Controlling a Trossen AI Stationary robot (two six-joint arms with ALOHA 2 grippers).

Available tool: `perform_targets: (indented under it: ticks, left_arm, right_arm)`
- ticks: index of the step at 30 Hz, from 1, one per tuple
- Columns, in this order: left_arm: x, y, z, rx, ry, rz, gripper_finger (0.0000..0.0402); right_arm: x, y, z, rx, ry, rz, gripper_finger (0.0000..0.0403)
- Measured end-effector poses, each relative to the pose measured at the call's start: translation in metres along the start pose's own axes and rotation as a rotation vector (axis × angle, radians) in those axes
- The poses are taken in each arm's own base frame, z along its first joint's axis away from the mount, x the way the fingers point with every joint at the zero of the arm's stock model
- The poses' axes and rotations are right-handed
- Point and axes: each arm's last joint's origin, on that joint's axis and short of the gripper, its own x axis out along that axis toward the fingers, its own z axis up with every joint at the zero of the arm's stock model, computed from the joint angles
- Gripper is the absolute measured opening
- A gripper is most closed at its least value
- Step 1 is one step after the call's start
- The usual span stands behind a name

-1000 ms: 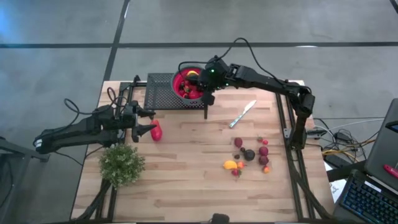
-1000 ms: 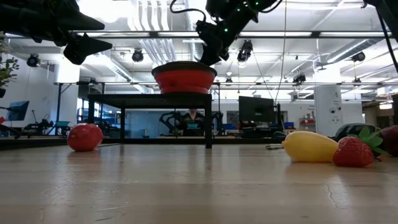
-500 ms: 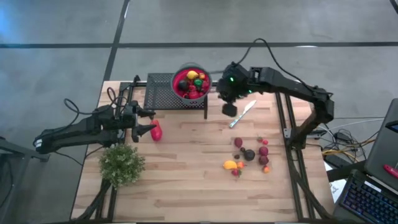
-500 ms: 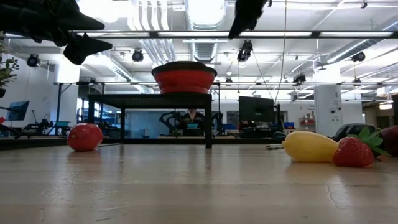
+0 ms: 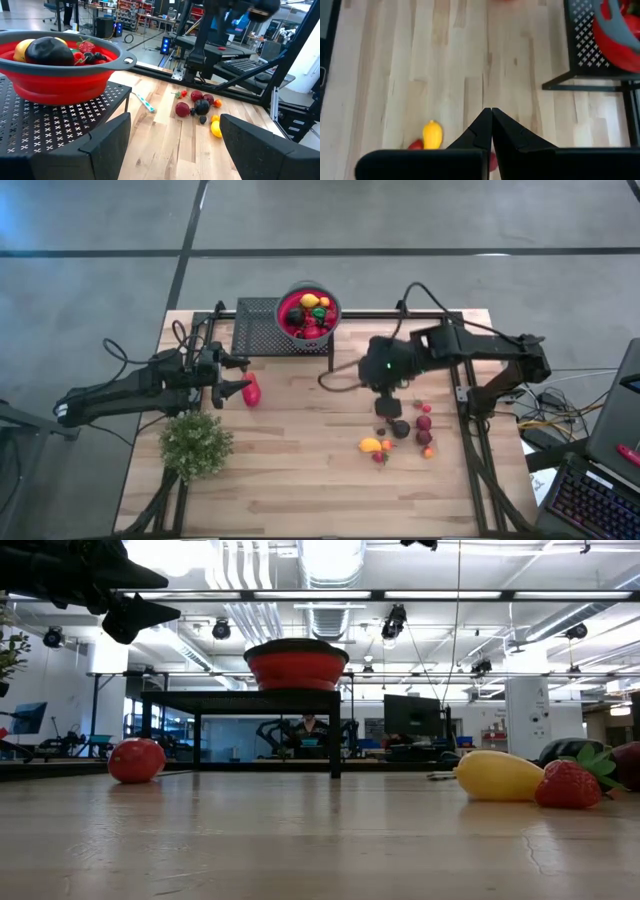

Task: Pick & Place Fruit
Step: Put the red pomegranate into the red gray strainer bowl on the shelf

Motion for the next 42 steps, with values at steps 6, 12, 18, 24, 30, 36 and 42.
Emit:
perform_targets:
  ticks: [6, 12, 18, 24, 30, 36, 42]
  left_arm:
    - [0.000, 0.000, 0.000, 0.000, 0.000, 0.000, 0.0312]
    - [0.000, 0.000, 0.000, 0.000, 0.000, 0.000, 0.0312]
    - [0.000, 0.000, 0.000, 0.000, 0.000, 0.000, 0.0312]
    - [0.000, 0.000, 0.000, 0.000, 0.000, 0.000, 0.0312]
    - [0.000, 0.000, 0.000, 0.000, 0.000, 0.000, 0.0312]
    - [0.000, 0.000, 0.000, 0.000, 0.000, 0.000, 0.0312]
    - [0.000, 0.000, 0.000, 0.000, 0.000, 0.000, 0.0312]
  right_arm:
    - [0.004, 0.026, -0.009, 0.000, 0.068, -0.041, 0.0008]
    - [0.020, 0.037, -0.025, 0.060, 0.175, -0.051, 0.0008]
    - [0.046, 0.038, -0.044, 0.091, 0.281, -0.077, 0.0008]
    - [0.073, 0.032, -0.061, 0.195, 0.340, -0.115, 0.0028]
    - [0.095, 0.019, -0.078, 0.380, 0.396, -0.178, 0.0102]
    - [0.118, 0.004, -0.091, 0.503, 0.395, -0.189, 0.0196]
    - [0.133, -0.010, -0.104, 0.644, 0.402, -0.231, 0.0280]
